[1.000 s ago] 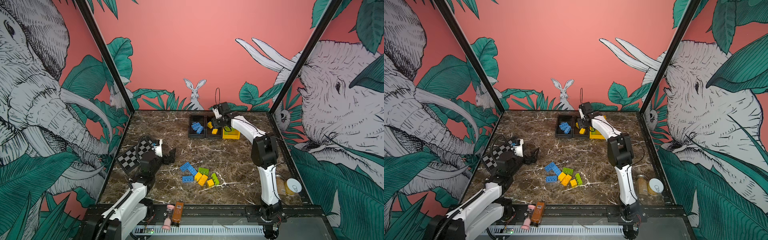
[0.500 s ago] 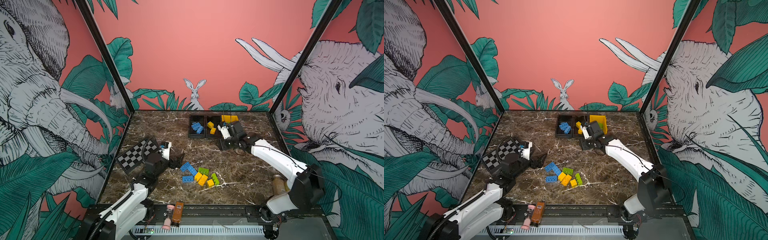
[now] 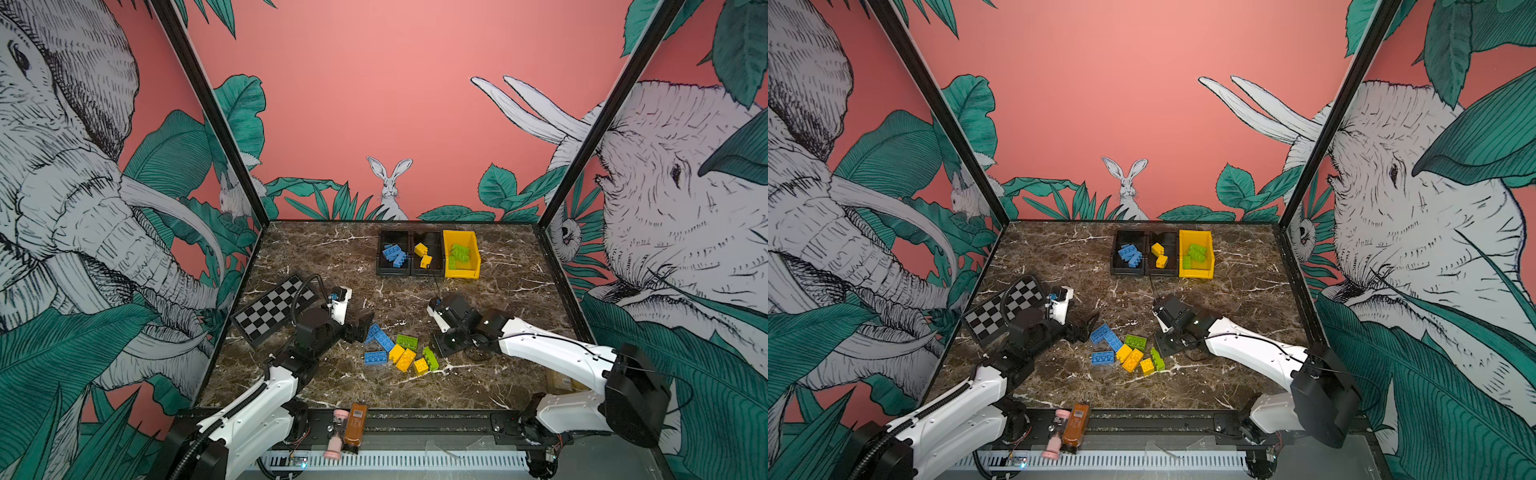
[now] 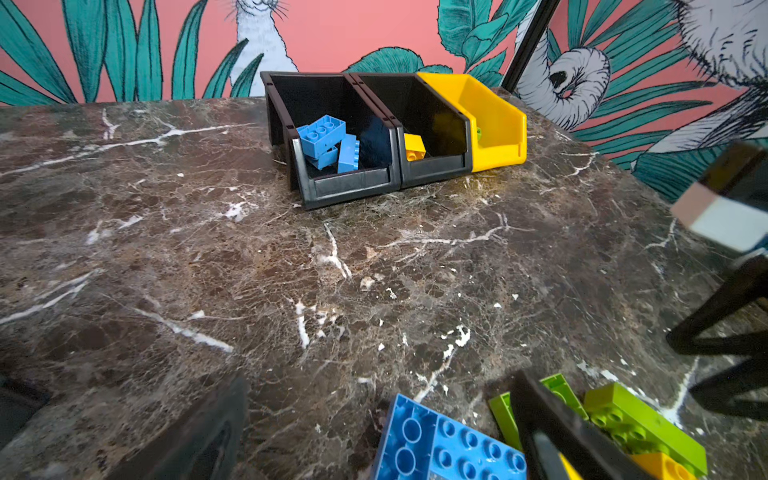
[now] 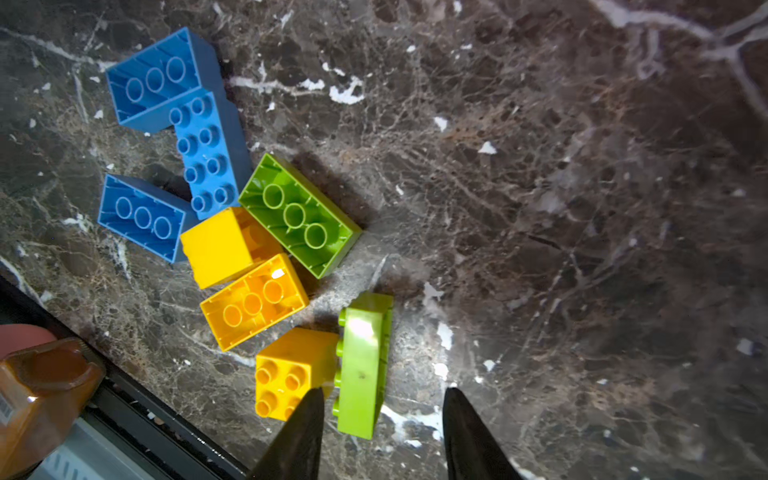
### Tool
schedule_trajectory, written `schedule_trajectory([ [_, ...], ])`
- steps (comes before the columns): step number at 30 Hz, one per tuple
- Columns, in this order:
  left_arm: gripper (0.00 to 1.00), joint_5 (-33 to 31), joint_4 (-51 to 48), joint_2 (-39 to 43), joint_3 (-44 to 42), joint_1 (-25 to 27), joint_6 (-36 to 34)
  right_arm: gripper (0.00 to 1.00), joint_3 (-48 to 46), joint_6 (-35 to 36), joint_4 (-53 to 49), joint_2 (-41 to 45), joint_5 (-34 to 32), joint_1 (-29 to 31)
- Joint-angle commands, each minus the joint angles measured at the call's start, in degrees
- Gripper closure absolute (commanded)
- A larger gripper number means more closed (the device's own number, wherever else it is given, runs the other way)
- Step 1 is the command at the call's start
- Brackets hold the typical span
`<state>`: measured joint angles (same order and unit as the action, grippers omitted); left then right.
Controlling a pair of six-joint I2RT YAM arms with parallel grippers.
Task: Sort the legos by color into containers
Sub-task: 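Return the right gripper to the pile and grasp a lime-green brick, then carry the lime-green brick with the right gripper and release into yellow bin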
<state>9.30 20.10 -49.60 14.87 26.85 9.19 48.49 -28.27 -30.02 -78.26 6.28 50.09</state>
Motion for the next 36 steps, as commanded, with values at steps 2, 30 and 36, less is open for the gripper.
schedule_trajectory([
  [2,0.01,-3.1,-1.5,2.6,0.1,0.1,-1.3,0.55,1.0,-3.6,1.1,-3.9,-0.9,1.7],
  [30,0.01,-1.8,-0.2,0.4,0.4,0.1,-0.3,0.65,2.4,-5.7,0.5,-12.0,-4.9,2.6],
  [36,0.01,-1.9,-0.4,0.1,0.4,0.0,-0.3,0.69,2.3,-5.6,-2.1,-11.9,-8.4,2.6],
])
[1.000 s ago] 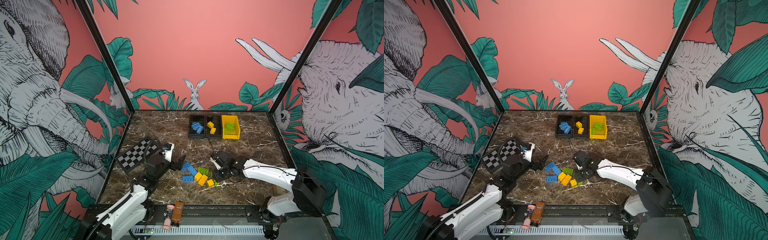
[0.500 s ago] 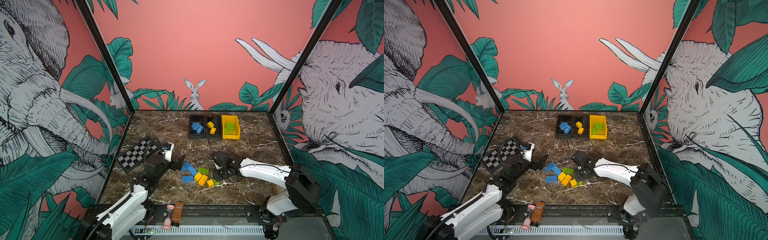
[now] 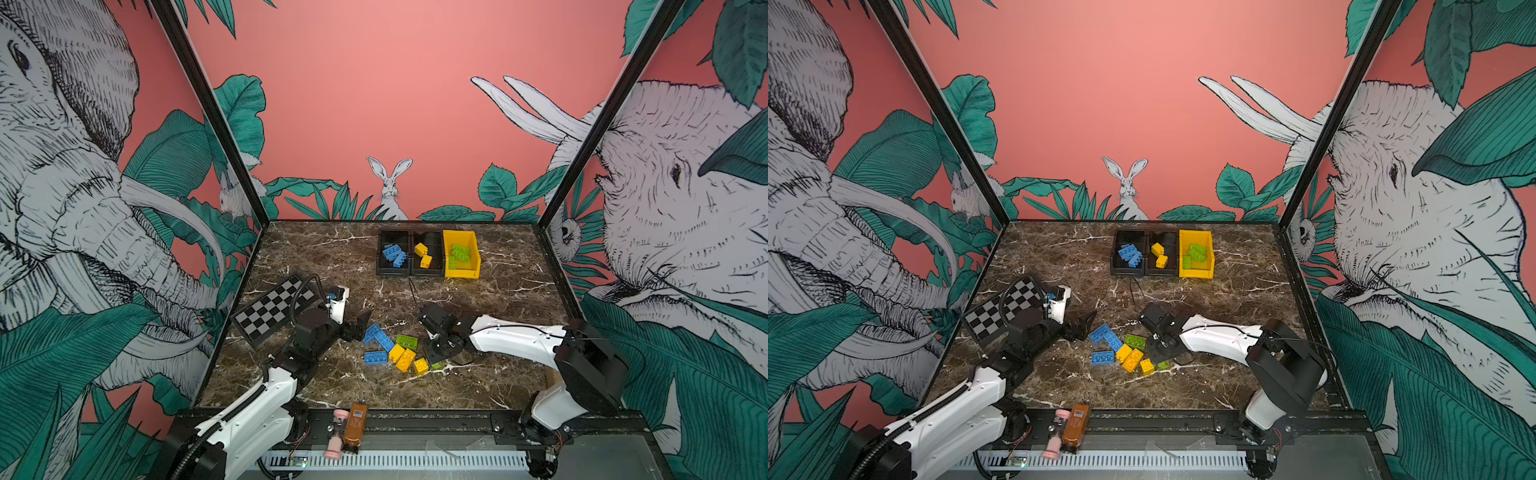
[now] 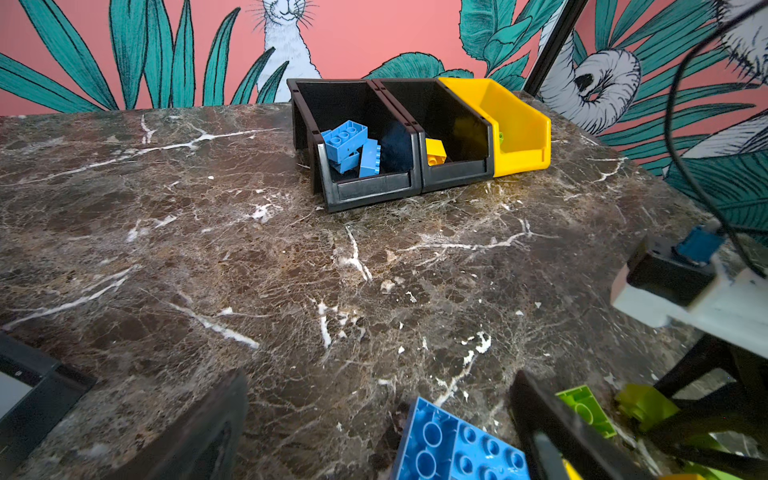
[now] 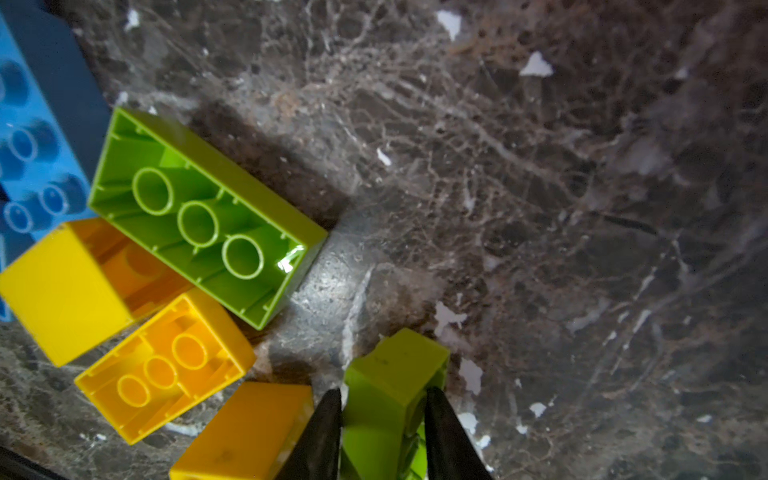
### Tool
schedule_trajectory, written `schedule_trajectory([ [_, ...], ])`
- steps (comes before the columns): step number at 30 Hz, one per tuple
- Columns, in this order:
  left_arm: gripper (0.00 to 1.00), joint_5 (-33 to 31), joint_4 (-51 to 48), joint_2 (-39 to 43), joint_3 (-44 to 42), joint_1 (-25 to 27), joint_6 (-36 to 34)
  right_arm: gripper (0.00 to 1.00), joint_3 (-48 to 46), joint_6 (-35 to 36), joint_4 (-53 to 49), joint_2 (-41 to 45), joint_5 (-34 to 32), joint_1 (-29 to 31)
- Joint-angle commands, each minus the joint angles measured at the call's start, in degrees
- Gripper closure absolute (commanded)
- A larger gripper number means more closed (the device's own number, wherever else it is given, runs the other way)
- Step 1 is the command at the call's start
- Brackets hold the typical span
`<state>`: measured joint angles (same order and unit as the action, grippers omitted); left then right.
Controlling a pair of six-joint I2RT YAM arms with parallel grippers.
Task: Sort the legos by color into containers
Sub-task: 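Carry the lime-green brick with the right gripper and release into yellow bin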
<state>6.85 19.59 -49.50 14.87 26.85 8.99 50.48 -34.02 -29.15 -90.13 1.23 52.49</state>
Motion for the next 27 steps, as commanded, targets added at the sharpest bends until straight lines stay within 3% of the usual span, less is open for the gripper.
schedule_trajectory([
  [1,0.01,0.6,0.2,-0.1,0.4,0.1,-0.1,0.69,0.0,0.2,-3.1,0.4,-3.8,0.2],
  [19,0.01,0.7,0.1,-0.3,0.6,0.1,-0.1,0.82,-1.3,0.1,-2.3,4.7,-6.3,-0.2],
  [27,0.01,0.7,-0.1,-0.2,0.7,0.1,-0.2,0.85,-1.1,3.3,-0.2,9.1,-3.5,-5.7],
])
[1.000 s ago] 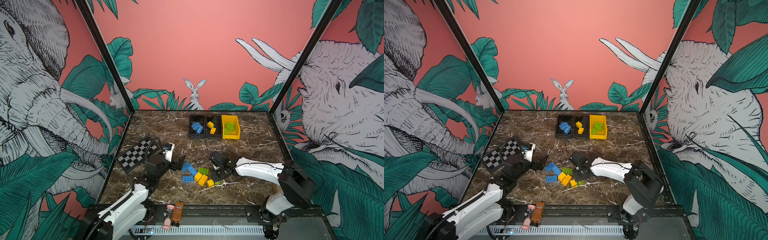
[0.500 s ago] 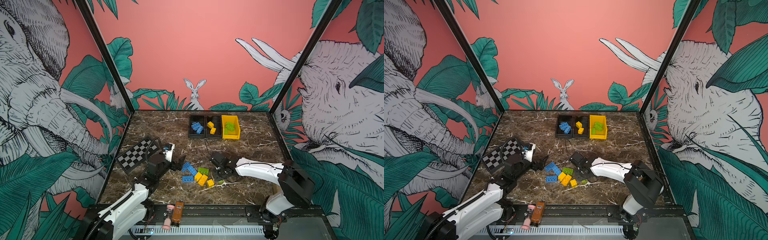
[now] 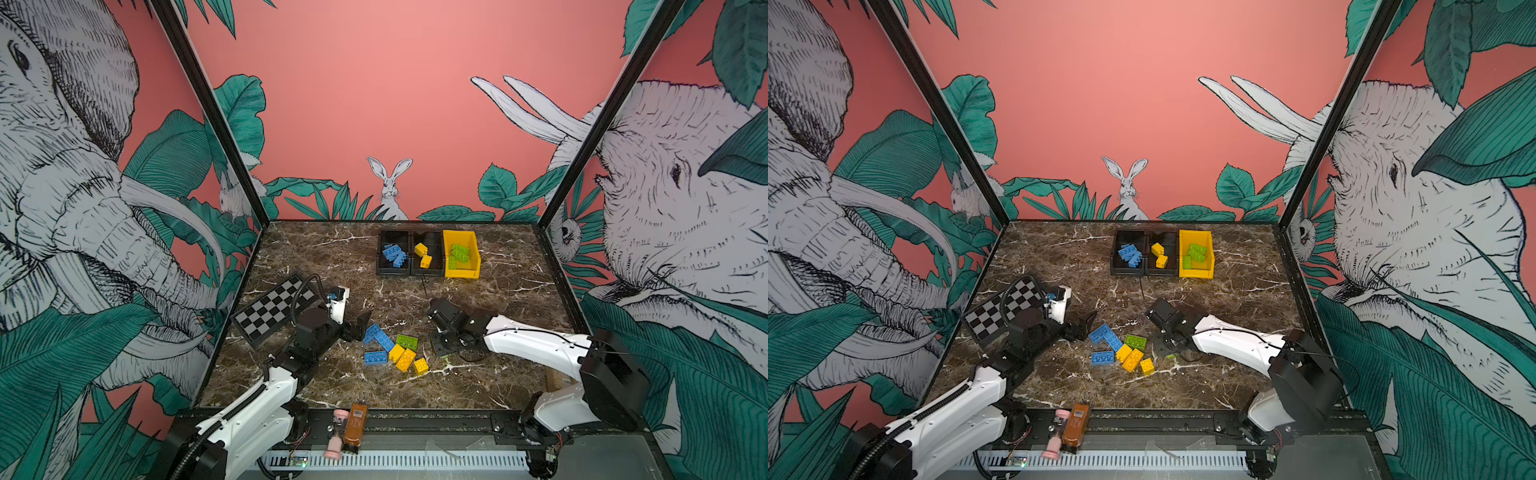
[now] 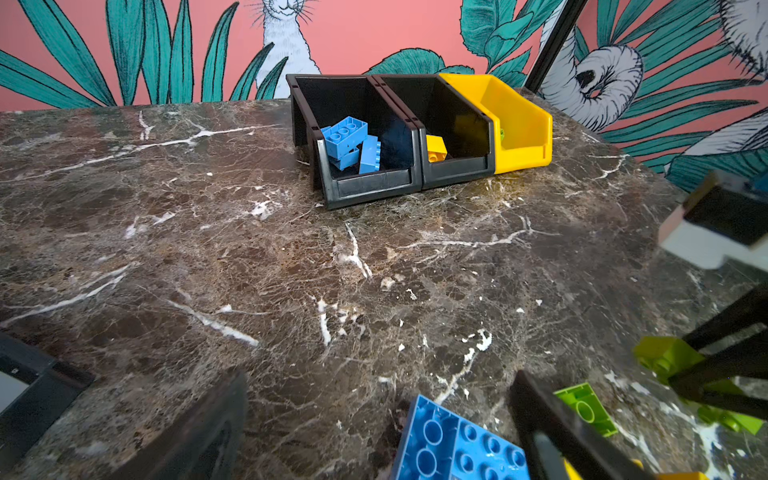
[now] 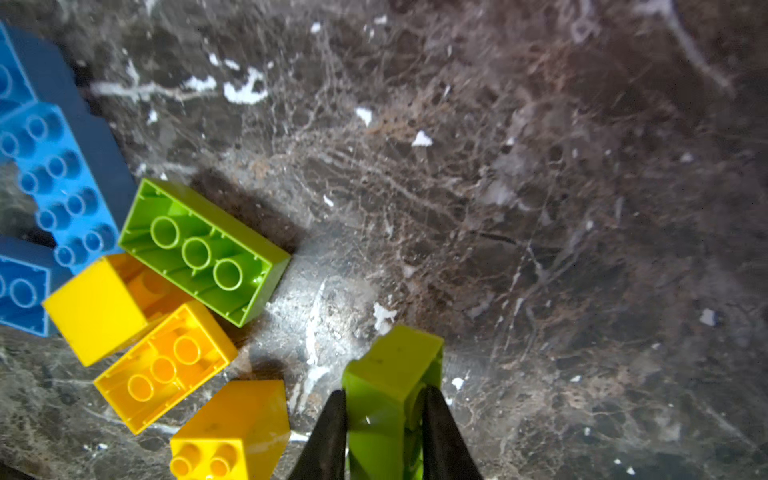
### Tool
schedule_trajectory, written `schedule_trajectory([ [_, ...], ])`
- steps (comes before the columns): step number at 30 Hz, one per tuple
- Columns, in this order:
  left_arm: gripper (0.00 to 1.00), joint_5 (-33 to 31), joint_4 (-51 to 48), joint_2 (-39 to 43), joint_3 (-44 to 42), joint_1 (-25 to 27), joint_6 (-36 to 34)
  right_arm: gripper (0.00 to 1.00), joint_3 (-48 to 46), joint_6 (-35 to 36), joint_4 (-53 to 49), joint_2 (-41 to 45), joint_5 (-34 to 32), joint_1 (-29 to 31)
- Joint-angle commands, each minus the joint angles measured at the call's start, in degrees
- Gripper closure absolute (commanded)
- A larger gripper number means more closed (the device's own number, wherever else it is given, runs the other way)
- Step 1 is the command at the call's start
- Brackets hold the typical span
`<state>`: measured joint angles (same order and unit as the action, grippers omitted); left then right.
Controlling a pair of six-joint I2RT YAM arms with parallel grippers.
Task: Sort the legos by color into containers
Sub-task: 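Carry the lime-green brick with the right gripper and release into yellow bin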
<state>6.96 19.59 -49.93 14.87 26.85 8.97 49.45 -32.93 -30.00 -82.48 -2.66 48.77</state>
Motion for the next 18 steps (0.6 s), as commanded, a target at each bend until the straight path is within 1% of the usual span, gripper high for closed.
schedule_trajectory([
  [1,0.01,0.5,-0.1,0.2,0.7,0.1,-0.1,0.85,0.5,3.0,0.3,1.8,0.5,-2.9],
  [4,0.01,0.5,-0.1,0.1,0.6,0.1,-0.2,0.85,2.1,6.7,0.1,2.7,0.9,-6.9],
  [10,0.01,0.5,-0.1,0.2,0.6,0.1,-0.2,0.84,8.0,15.5,0.9,1.1,3.5,-18.0],
  [13,0.01,0.3,-0.1,0.1,0.6,0.1,-0.3,0.84,12.5,18.4,2.0,-1.9,5.5,-22.6],
  [18,0.01,0.1,-0.3,0.4,0.7,0.1,-0.4,0.84,21.6,21.3,4.6,-9.6,9.8,-29.5],
])
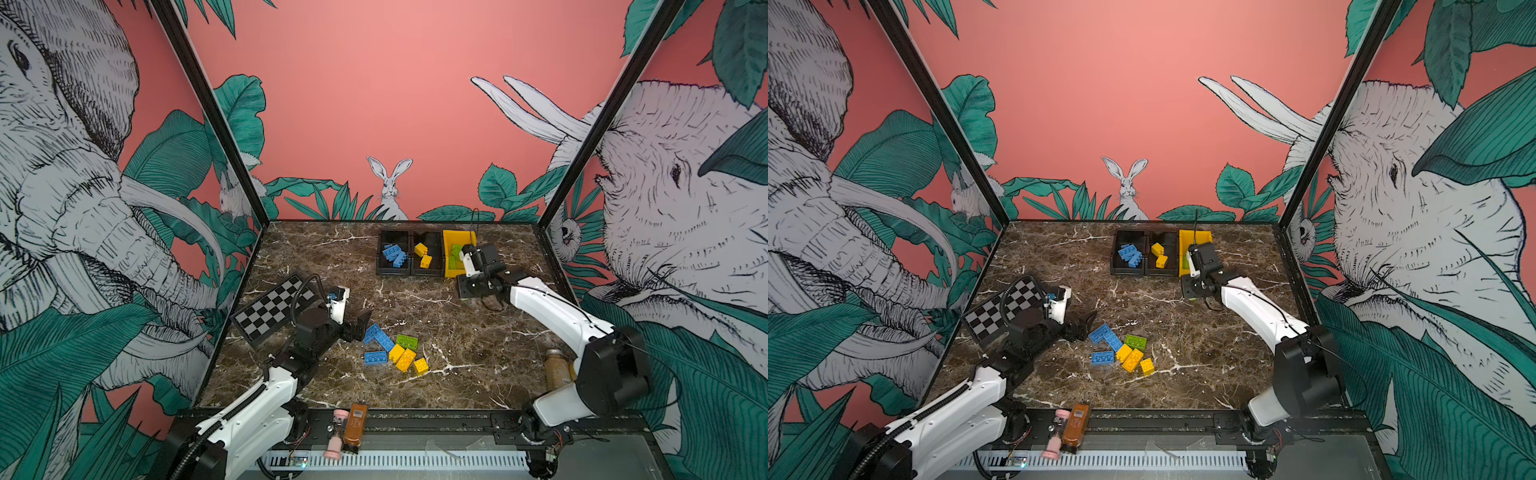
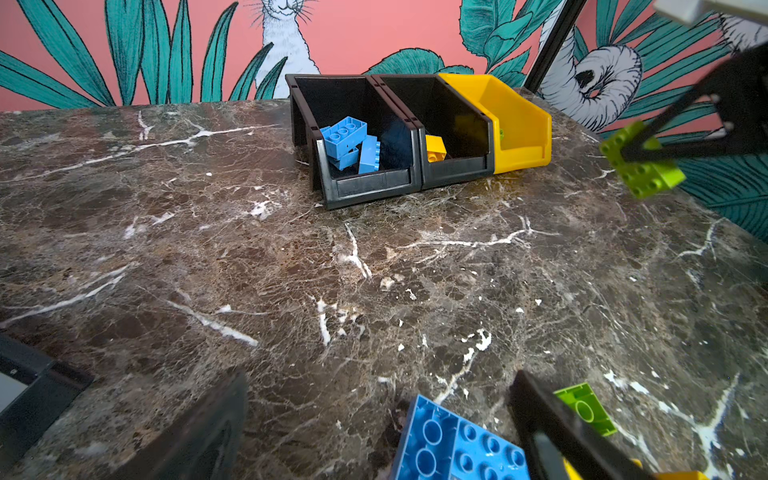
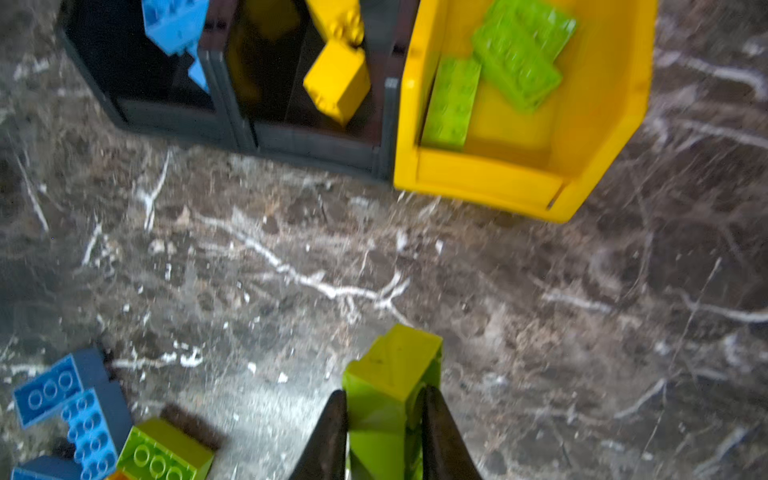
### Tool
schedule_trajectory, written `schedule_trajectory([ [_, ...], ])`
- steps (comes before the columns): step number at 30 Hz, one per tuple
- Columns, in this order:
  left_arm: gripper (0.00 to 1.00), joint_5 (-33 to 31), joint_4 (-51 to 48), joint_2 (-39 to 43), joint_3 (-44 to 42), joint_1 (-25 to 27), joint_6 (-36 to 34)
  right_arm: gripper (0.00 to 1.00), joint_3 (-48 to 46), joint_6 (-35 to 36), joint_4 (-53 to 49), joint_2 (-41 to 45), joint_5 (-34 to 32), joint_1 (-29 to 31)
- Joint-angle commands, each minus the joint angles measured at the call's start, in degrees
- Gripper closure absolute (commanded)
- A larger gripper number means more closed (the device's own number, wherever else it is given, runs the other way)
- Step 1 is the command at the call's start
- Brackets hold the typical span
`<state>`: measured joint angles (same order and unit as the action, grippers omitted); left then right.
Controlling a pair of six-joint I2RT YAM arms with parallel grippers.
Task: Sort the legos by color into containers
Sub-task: 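Carry the lime-green brick with the right gripper and release into yellow bin, then return the right gripper to the pile and grasp a yellow brick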
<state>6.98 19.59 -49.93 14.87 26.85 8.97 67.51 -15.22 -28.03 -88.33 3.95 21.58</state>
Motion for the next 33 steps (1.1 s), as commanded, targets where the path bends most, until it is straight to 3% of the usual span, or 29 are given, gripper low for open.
schedule_trajectory([
  [1,0.01,0.1,-0.4,0.4,0.7,0.1,-0.4,0.84,5.6,4.0,2.6,-6.2,4.1,-3.3],
  [12,0.01,-0.9,-0.6,1.1,0.3,0.1,-0.6,0.83,27.0,4.6,3.0,-25.5,10.7,-10.2],
  [20,0.01,-0.3,0.4,0.0,0.3,0.1,-0.2,0.81,36.9,4.5,1.7,-34.6,11.8,-11.4],
  [22,0.01,-0.4,0.4,0.1,0.2,0.1,-0.3,0.78,38.6,4.5,1.0,-35.9,12.0,-11.4],
  [28,0.01,-0.7,0.1,0.7,0.2,0.1,-0.3,0.5,40.4,4.7,-0.8,-35.6,11.3,-11.4],
  [33,0.01,-0.5,0.0,1.0,0.2,0.1,-0.2,0.42,34.5,5.5,-1.9,-27.6,11.1,-10.9],
])
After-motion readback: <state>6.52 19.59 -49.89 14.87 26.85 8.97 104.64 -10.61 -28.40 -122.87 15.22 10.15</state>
